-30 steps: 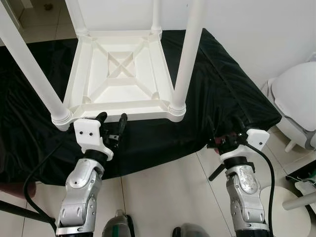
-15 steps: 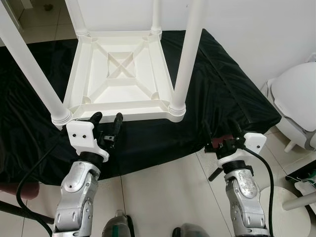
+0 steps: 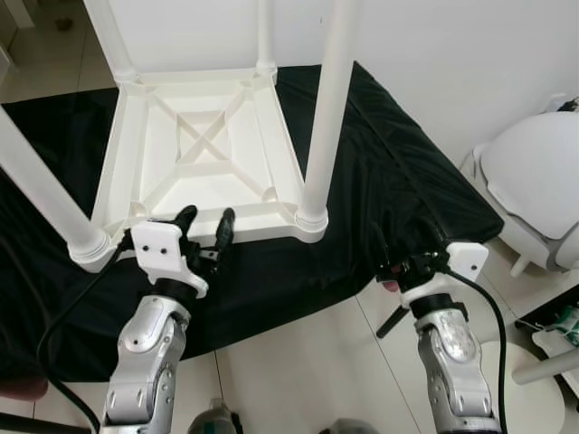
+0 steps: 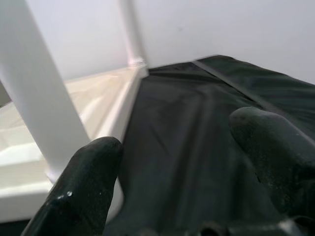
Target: Building children table
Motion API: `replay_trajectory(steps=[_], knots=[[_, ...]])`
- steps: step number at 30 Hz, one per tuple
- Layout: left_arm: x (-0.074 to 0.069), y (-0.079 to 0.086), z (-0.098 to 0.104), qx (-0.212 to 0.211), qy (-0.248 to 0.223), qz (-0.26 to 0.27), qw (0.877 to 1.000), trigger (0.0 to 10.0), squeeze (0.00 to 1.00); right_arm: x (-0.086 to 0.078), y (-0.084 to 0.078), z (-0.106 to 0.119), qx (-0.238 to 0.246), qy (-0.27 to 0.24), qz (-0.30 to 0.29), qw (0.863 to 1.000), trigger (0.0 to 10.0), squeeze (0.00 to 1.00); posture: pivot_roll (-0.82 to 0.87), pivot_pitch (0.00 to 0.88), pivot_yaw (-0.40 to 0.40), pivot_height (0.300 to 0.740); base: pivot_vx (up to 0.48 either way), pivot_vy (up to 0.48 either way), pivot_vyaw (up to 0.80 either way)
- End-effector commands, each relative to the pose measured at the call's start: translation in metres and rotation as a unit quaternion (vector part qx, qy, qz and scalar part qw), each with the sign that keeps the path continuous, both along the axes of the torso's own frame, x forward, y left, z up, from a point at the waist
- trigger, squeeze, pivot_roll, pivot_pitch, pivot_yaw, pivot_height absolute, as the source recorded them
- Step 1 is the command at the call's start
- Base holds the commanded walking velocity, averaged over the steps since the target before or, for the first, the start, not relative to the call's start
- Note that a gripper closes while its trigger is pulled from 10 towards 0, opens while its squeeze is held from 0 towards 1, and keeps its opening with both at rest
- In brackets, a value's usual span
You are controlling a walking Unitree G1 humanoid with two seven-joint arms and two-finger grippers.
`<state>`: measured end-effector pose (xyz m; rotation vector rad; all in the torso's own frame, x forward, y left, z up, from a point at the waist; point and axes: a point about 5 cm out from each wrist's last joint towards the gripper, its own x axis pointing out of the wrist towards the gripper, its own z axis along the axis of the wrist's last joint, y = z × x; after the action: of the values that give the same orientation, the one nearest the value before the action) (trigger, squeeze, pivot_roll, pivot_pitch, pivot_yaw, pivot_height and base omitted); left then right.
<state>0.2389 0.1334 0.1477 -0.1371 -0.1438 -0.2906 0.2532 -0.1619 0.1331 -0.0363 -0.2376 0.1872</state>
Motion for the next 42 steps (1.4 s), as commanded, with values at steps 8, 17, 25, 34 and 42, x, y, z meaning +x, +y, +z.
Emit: replay_trajectory(steps=[8, 17, 25, 34, 42], knots=[[0.003, -0.008, 0.01, 0.01, -0.017, -0.041, 0.999, 10.0, 0.0, 0.019, 0.011, 0.005, -0.016, 0.001, 0.046, 0.999, 10.0, 0.0, -0.04, 0.009, 0.017, 0.74, 0.0, 0.0, 0.0], [0.001, -0.006, 0.012, 0.016, -0.017, -0.04, 0.999, 10.0, 0.0, 0.022, 0.013, 0.004, -0.013, 0.003, 0.053, 0.999, 10.0, 0.0, -0.03, 0.013, 0.013, 0.74, 0.0, 0.0, 0.0], [0.001, -0.014, 0.014, 0.037, -0.015, -0.083, 0.996, 10.0, 0.0, 0.034, 0.008, 0.009, -0.023, 0.0, 0.063, 0.998, 10.0, 0.0, -0.02, 0.023, 0.008, 0.74, 0.0, 0.0, 0.0], [0.0, -0.022, 0.017, 0.064, -0.017, -0.124, 0.99, 10.0, 0.0, 0.058, 0.019, 0.015, -0.061, 0.029, 0.155, 0.986, 10.0, 0.0, -0.01, 0.021, -0.006, 0.74, 0.0, 0.0, 0.0], [0.0, -0.024, 0.019, 0.072, -0.018, -0.126, 0.989, 10.0, 0.0, 0.07, 0.027, 0.014, -0.088, 0.049, 0.227, 0.969, 10.0, 0.0, 0.01, 0.013, -0.019, 0.74, 0.0, 0.0, 0.0]])
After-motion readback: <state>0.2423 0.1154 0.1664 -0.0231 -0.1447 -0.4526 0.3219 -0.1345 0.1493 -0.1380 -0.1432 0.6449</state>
